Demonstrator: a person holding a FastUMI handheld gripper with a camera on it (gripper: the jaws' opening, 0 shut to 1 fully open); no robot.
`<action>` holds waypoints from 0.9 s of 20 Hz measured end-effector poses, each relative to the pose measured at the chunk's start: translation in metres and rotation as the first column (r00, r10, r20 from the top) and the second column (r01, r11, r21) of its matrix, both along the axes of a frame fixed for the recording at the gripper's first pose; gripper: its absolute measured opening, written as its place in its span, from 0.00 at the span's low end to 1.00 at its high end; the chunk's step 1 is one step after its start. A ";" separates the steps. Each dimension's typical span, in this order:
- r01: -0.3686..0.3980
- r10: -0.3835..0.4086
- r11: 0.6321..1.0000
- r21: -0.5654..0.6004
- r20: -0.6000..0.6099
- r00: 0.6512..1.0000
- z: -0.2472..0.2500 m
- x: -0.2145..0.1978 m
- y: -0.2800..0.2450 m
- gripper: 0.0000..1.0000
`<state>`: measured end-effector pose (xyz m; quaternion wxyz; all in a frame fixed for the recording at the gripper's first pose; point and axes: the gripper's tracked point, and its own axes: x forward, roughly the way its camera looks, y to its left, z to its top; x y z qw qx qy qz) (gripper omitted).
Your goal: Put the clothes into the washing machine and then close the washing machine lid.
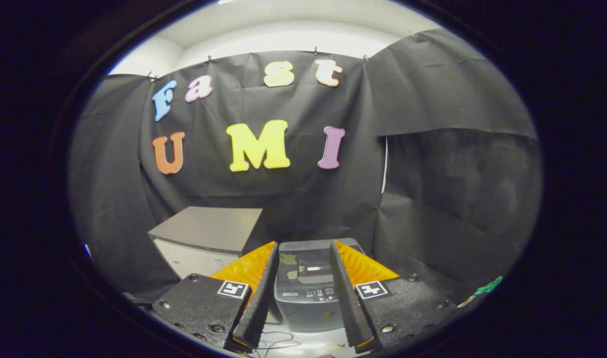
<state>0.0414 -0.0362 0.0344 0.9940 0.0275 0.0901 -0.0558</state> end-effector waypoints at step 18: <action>-0.158 0.159 0.987 -0.018 0.074 0.985 -0.013 -0.239 -0.097 0.66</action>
